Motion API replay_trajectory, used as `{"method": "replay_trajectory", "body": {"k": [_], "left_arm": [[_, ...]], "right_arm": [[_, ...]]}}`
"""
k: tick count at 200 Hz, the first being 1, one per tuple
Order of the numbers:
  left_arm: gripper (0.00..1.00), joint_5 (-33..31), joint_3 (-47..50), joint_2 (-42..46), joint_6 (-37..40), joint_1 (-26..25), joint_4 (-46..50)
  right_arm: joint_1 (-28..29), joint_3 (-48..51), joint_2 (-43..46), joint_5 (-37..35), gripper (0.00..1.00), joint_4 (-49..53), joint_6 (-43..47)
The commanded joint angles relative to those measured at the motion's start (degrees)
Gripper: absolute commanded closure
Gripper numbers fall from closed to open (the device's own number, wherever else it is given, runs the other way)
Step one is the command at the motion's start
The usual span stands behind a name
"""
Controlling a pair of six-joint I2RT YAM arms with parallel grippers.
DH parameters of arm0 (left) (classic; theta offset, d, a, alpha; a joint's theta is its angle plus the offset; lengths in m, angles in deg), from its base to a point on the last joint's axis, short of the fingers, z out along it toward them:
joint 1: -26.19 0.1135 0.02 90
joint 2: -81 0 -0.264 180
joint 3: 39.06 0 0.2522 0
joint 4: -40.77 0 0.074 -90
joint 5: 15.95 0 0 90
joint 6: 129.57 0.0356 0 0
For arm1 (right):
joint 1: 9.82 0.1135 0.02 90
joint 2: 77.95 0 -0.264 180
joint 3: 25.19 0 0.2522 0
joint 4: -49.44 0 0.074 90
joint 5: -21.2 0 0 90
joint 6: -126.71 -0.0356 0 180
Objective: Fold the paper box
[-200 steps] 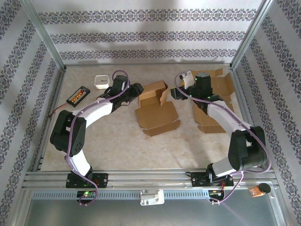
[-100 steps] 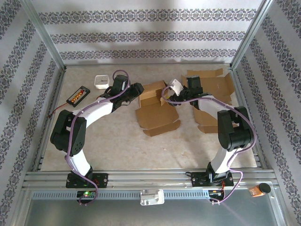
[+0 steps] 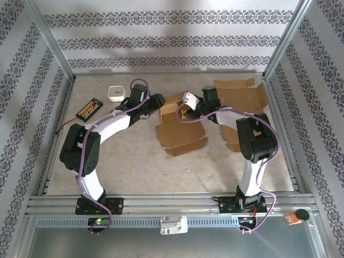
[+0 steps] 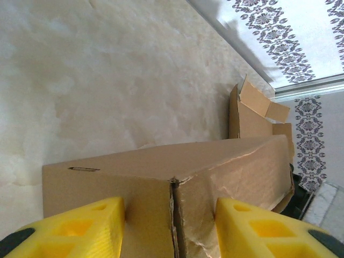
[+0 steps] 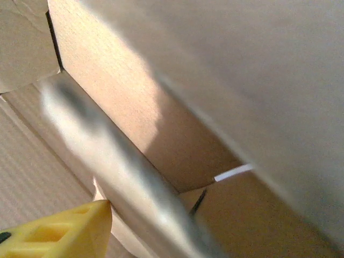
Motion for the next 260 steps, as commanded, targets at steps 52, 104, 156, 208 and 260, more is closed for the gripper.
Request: {"method": "replay_trajectory", "body": {"k": [52,104,156,208,260], "left_arm": [[0.53,1.1,-1.6,-0.4,1.5,-0.9,1.9],[0.53,1.4,-1.5,-0.2,0.8,-1.2,1.0],[0.53,1.3,-1.5,-0.2,0.6,-1.5,0.9],[0.53,1.6,-1.6,-0.2,0.7,-1.6,0.7],[0.53,1.6,-1.0,0.7,0.6,-1.6,0.5]], "right_arm": [[1.7,-2.6,-2.5,-6.1,0.57,-2.6,-3.5],[3.8,-3.3,-2.6,-14.7,0.77,-1.3,-7.2],[5.4,-3.8,-3.3,-17.6,0.77,-1.0,-5.6],[5.6,-7.3,-4.5,-17.7,0.71,-0.8,-5.4],[5.6,-9.7,-5.3,-16.3,0.89,0.4,-6.5]]}}
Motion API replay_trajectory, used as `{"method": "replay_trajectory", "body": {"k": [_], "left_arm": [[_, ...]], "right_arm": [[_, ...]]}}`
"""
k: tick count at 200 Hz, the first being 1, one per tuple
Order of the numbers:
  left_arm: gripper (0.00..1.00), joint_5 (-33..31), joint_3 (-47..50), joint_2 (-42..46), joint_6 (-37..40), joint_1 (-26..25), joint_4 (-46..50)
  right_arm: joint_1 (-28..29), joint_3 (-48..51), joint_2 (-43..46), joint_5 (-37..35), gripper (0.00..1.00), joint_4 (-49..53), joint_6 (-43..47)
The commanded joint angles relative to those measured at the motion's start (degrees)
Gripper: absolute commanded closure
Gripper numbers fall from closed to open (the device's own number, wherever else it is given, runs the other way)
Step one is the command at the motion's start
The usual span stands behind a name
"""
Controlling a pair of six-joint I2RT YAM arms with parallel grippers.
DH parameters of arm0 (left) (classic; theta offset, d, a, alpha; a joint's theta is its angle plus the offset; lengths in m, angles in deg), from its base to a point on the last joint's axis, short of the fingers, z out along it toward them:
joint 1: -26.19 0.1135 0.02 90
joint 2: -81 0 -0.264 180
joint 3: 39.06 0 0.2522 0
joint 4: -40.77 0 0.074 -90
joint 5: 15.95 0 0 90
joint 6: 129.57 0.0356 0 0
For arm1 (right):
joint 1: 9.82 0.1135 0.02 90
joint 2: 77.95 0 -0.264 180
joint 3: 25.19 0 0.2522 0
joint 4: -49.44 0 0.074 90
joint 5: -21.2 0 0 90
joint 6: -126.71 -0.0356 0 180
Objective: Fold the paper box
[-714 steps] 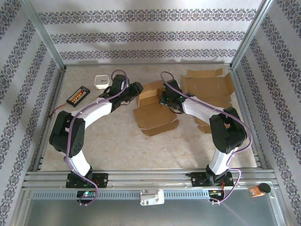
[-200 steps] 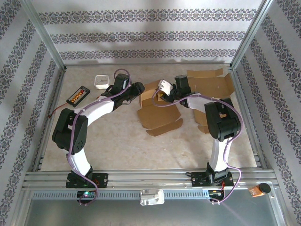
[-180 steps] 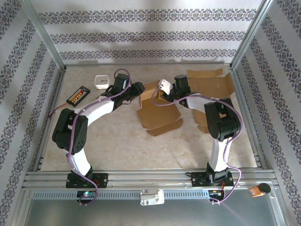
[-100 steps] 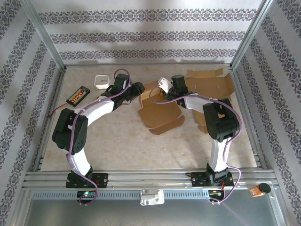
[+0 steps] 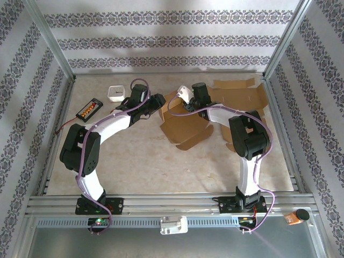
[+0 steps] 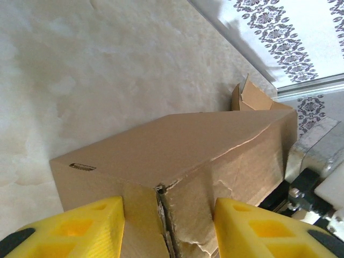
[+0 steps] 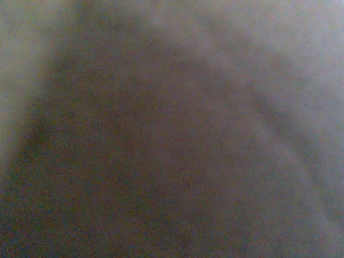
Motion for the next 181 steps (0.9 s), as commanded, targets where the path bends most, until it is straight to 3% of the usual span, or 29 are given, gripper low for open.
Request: {"method": "replay_trajectory", "body": {"k": [1,41,79,120,155,181], "left_arm": [[0.53,2.2,-0.8,0.8,0.4,-1.3,-0.1],[0.52,4.3,0.4,3.8,-1.2,-1.3,-2.1],[0.36,1.8,3.5,12.3,0.6,-1.3,-3.6],[0.29,-6.9,3.4,25.0,9.6,-1.3,12.5],[0.29,-17.6,8.1,34.3,10.7,-1.2,25.1],[0.29,-16.9,13.0,37.8,8.2,-0.8,25.7]], "right_arm": [[1.1,-2.2,-1.1,2.2,0.9,0.8,0.5],[2.0,-1.1,2.7,2.1,0.93,4.9,-3.1],[2.8,5.1,10.8,10.2,0.98,10.2,-10.5],[6.5,9.0,15.1,17.3,1.0,13.8,-24.2],[13.6,15.9,17.6,7.3,1.0,9.4,-26.4],[15.7,16.9,16.2,4.9,0.96,9.0,-26.4]]}}
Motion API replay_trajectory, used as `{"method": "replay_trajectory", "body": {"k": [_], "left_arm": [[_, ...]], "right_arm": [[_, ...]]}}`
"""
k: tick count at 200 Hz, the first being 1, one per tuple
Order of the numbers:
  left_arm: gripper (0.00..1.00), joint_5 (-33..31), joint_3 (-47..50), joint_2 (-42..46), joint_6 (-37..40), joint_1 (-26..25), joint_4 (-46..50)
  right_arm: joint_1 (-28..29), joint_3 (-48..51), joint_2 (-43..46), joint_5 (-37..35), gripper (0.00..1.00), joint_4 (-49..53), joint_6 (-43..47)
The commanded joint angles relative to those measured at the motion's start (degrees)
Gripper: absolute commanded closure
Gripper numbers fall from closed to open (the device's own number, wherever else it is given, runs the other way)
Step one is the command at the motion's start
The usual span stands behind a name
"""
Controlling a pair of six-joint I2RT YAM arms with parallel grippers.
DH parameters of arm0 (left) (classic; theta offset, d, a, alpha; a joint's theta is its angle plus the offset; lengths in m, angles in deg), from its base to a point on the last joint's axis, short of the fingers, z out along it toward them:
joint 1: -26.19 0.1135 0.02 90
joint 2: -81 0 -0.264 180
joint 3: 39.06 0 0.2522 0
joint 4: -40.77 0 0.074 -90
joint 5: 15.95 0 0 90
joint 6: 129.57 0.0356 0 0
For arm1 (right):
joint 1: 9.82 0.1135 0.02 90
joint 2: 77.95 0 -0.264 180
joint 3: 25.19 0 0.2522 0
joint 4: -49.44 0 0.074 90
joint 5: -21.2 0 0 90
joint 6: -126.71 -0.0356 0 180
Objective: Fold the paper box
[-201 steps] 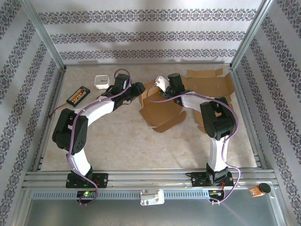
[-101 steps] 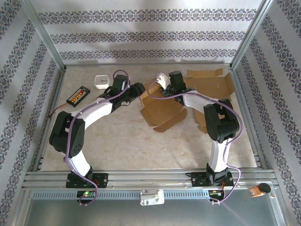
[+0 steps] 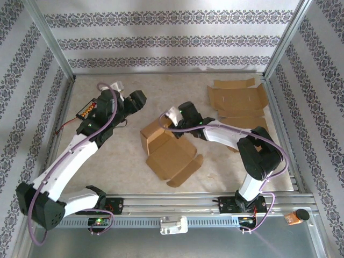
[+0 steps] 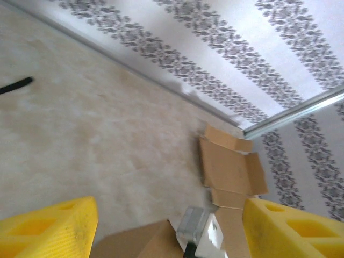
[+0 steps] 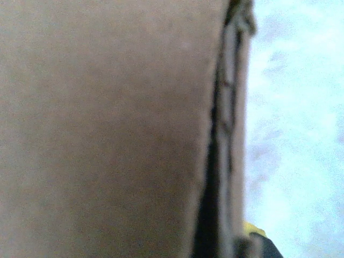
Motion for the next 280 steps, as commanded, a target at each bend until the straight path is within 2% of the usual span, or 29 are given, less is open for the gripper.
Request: {"method": "replay_trajectory", "body": {"k": [1,23,66,102,136,168,214,230,249,266,280], "left_arm": [[0.29,-3.3,4.7,1.2,0.1,-0.1,7.6],[0.29,-2.6,7.3,2.2,-0.7,-0.1,7.3],[0.31,0.4,11.4,5.1,-2.4,-0.2,6.4],[0.31,1.6,12.4,7.7,-7.7,-2.4,11.8],[0.31,0.3,14.8,8.6,-14.0,-7.0,10.6],[0.31,-0.5,15.5,5.1,-17.2,-10.3,7.2],[0.31,-0.8,15.8,-1.7,-17.0,-11.5,4.3],[0.31,-1.1,15.6,-3.0,-16.7,-11.5,3.8],[0.31,-1.9,15.2,-3.8,-16.1,-11.5,3.8],[0.31,-2.7,14.8,-4.0,-15.6,-11.5,3.9],[0.32,-3.3,14.3,-4.0,-15.3,-11.5,4.0]], "right_arm": [[0.8,1.0,0.0,-4.2,0.96,-1.4,-2.5],[1.6,2.0,-0.8,-6.2,0.87,-2.6,-2.3],[1.8,3.9,1.9,-4.7,0.65,-4.1,-3.0],[1.5,5.8,5.4,-2.2,0.62,-5.9,-3.6],[0.3,9.1,6.5,-1.6,0.52,-13.1,-5.1],[-0.5,8.3,1.9,1.7,0.54,-19.3,-7.9],[-0.8,8.3,-1.8,1.5,0.87,-24.7,-10.0],[-0.7,8.7,-2.1,1.4,0.93,-24.8,-10.2],[-0.4,9.8,-2.3,0.7,0.91,-25.5,-10.6],[-0.3,10.6,-2.0,1.1,0.75,-25.7,-11.7],[-0.2,11.5,-1.7,1.1,0.67,-25.3,-13.2]]}}
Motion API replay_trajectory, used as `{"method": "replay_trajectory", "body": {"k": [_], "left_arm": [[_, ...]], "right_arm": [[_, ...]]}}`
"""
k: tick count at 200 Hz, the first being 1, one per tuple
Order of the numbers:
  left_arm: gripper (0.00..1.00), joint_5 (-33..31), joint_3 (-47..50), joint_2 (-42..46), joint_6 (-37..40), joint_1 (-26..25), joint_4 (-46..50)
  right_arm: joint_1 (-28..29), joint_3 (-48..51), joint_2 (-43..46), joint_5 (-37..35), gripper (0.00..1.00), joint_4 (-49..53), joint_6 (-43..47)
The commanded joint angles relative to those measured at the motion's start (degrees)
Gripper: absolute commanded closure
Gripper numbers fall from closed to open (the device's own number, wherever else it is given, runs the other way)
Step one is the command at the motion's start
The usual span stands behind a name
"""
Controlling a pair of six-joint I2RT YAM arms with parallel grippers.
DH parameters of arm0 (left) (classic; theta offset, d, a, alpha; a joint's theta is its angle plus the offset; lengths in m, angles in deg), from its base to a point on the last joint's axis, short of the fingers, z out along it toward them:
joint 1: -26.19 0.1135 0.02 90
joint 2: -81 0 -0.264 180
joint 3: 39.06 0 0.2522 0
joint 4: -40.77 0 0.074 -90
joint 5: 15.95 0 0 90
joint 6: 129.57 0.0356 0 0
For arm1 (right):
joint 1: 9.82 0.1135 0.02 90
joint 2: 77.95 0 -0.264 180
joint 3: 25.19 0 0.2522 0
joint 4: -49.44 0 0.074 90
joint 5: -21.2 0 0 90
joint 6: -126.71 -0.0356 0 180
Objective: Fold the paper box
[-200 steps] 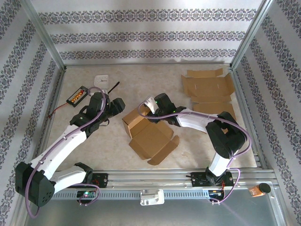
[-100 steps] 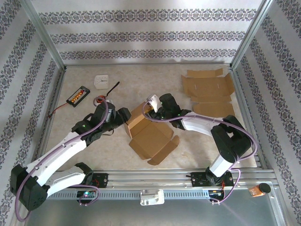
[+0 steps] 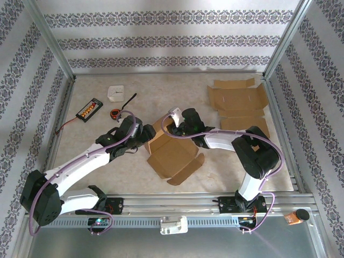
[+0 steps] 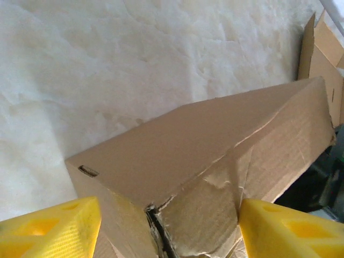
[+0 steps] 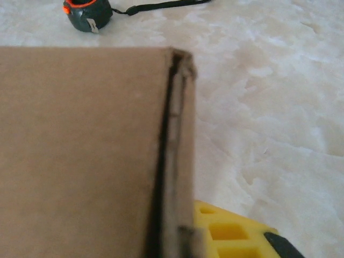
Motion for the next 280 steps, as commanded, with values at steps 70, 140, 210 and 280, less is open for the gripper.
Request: {"method": "replay_trajectory", "body": {"k": [70,140,210,280], "left_arm": [[0.32,-4.0,-2.0,-0.7,1.2,-0.5,1.1],[0.28,-6.9,-2.5,1.7,2.6,-0.4,0.6],[0.13,-16.2,-12.6,4.6,24.1,0.2,9.0],[0.15,-19.0,-12.3,12.8,40.6,0.9,6.3]], "right_arm": [[0.4,2.1,-4.0,-0.5,0.76,-3.0,-5.1],[0.5,3.7,-2.6,-4.1,0.89,-5.5,-5.1],[-2.7,3.2,3.0,0.0,0.91,0.9,-2.0],[-11.6,-16.3,12.7,8.2,0.93,38.5,37.4]]}}
